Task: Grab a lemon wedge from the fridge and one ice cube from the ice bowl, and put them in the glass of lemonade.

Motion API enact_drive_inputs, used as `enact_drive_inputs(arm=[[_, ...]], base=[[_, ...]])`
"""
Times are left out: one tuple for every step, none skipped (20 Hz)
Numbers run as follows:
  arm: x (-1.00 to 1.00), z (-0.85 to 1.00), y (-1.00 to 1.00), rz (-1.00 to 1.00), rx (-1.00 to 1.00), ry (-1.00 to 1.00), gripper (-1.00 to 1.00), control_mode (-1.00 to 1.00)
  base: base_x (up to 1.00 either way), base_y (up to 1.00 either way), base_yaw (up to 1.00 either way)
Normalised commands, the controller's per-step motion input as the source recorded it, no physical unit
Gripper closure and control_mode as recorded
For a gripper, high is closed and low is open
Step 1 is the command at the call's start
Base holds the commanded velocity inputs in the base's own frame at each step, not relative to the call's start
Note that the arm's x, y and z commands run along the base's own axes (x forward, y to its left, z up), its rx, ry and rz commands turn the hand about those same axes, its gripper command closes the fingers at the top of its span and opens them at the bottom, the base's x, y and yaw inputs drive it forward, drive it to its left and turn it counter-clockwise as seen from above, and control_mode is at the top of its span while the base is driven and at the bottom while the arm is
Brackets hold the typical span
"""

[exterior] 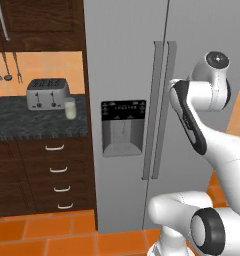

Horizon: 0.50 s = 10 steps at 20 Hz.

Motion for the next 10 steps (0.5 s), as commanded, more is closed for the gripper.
enact_drive_inputs(arm=[[0.69, -0.30, -0.46, 0.00, 0.00, 0.00, -1.00, -1.00], [0.71, -0.26, -0.36, 0.00, 0.00, 0.00, -1.00, -1.00], [0.80, -0.29, -0.35, 0.00, 0.00, 0.00, -1.00, -1.00], [0.84, -0.21, -0.27, 0.00, 0.00, 0.00, -1.00, -1.00], [0.79, -0.11, -0.20, 0.00, 0.00, 0.00, -1.00, -1.00], [0.71, -0.04, -0.09, 0.00, 0.00, 0.00, -1.00, -1.00], [0.56, 0.00, 0.00, 0.00, 0.00, 0.00, -1.00, -1.00], [0.49, 0.00, 0.00, 0.00, 0.00, 0.00, -1.00, -1.00], [0.37, -0.04, 0.17, 0.00, 0.00, 0.00, -1.00, -1.00], [0.06, -0.02, 0.21, 0.00, 0.00, -0.01, -1.00, -1.00]], base=[[0.00, 0.00, 0.00], [0.00, 0.00, 0.00], [0.00, 0.00, 0.00], [0.00, 0.00, 0.00], [0.00, 0.00, 0.00], [0.00, 0.00, 0.00], [0.00, 0.00, 0.00], [0.00, 0.00, 0.00], [0.00, 0.00, 0.00], [0.00, 0.00, 0.00]])
